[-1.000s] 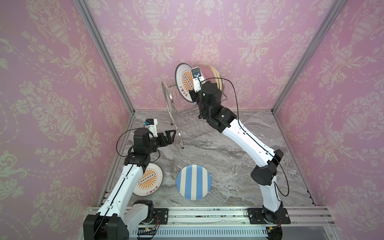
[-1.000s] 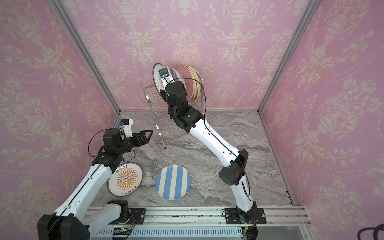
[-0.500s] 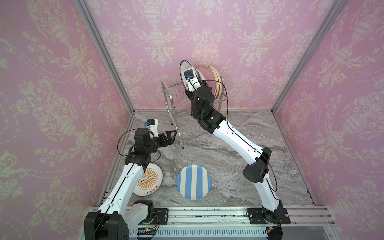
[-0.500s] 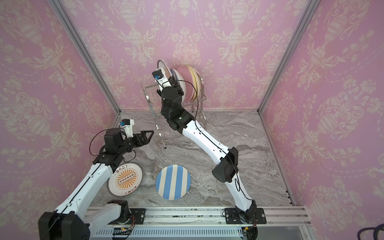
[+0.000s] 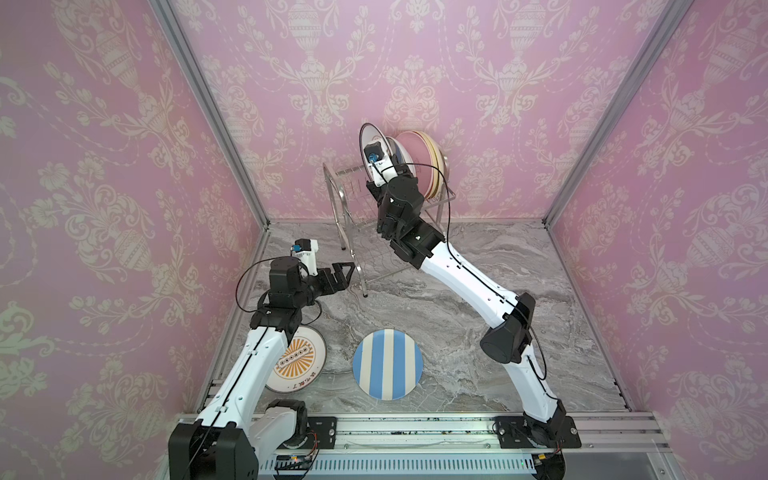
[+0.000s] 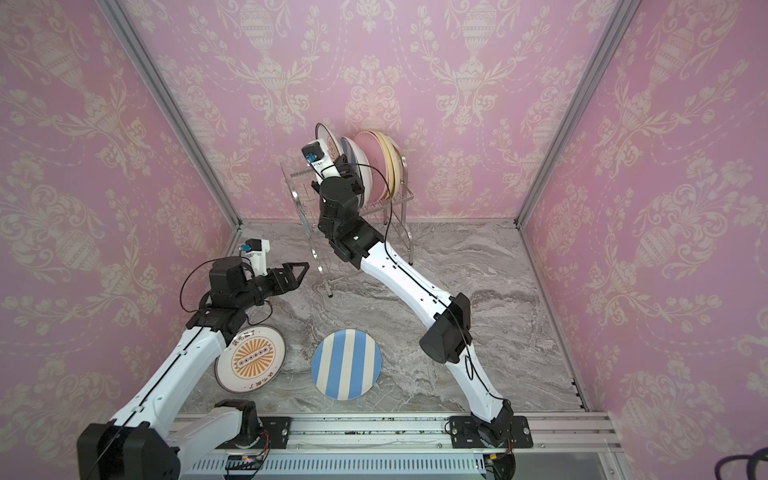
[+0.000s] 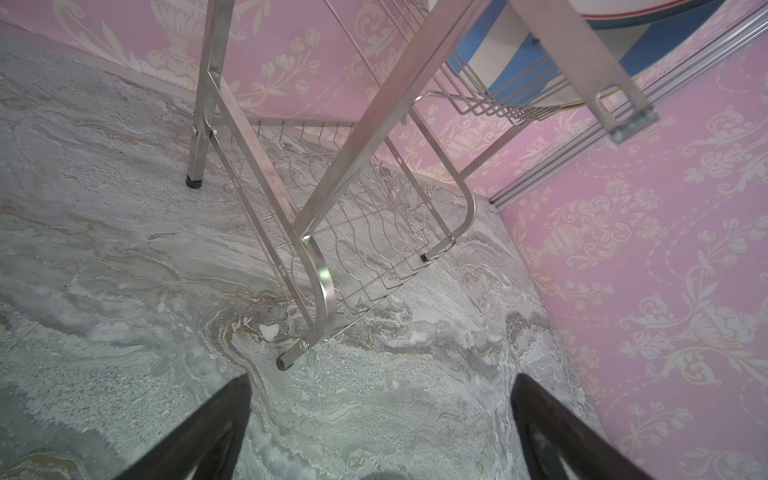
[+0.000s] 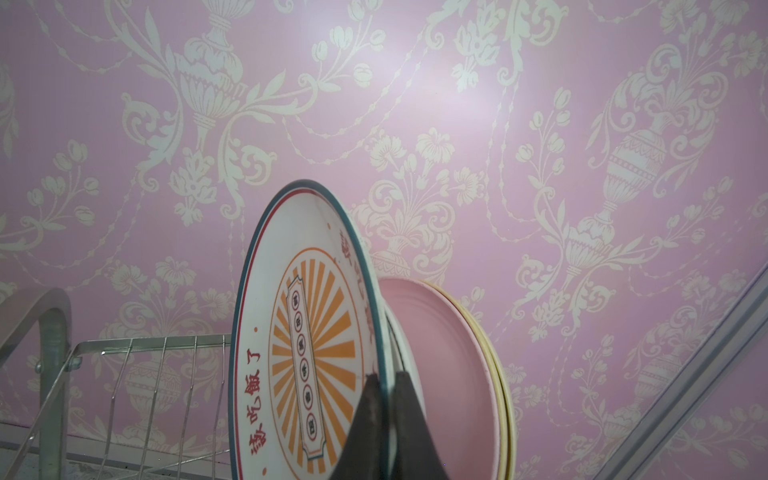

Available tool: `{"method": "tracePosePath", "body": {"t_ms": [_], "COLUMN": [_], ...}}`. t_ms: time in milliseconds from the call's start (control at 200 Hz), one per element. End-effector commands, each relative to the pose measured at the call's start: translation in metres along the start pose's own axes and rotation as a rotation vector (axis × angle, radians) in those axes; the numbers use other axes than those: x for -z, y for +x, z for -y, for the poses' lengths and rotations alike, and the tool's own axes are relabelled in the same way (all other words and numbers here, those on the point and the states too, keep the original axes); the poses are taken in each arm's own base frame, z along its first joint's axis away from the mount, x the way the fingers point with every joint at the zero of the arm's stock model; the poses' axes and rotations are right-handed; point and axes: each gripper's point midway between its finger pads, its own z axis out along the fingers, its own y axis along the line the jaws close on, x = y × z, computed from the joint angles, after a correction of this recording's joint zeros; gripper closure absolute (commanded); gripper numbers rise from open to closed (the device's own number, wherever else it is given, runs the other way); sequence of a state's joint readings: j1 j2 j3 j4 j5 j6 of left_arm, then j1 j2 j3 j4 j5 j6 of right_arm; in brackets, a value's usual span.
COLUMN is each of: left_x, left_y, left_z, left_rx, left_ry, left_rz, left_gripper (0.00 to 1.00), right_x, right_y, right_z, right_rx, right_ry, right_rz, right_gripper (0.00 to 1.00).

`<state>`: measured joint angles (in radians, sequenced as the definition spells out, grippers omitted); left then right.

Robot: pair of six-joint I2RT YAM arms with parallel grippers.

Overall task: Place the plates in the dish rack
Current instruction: 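Lower the sunburst plate into the rack slot in front of the striped plate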

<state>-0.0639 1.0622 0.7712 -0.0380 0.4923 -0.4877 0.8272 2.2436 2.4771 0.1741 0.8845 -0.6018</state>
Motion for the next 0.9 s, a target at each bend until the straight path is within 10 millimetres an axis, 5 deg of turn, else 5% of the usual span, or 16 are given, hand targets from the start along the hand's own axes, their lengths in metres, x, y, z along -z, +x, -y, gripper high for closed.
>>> {"method": "tracePosePath", "body": {"t_ms": [0, 896], "left_x": [-0.001, 0.000], "left_y": [0.008, 0.013], "left_z": [0.002, 0.000], "left_rx": [-0.016, -0.030], "left_ry": [0.016, 0.008], "left_rz": [-0.021, -0.028], "left_gripper": [0.01, 0.01], "right_x": [0.003, -0.011], "right_y": [-0.022, 0.012], "right_z": [0.014, -0.005], "right_rx": [-0.105, -0.061], "right_ry": [0.037, 0.051], "right_rz": [0.052, 0.006], "right_gripper": [1.00, 1.00]}}
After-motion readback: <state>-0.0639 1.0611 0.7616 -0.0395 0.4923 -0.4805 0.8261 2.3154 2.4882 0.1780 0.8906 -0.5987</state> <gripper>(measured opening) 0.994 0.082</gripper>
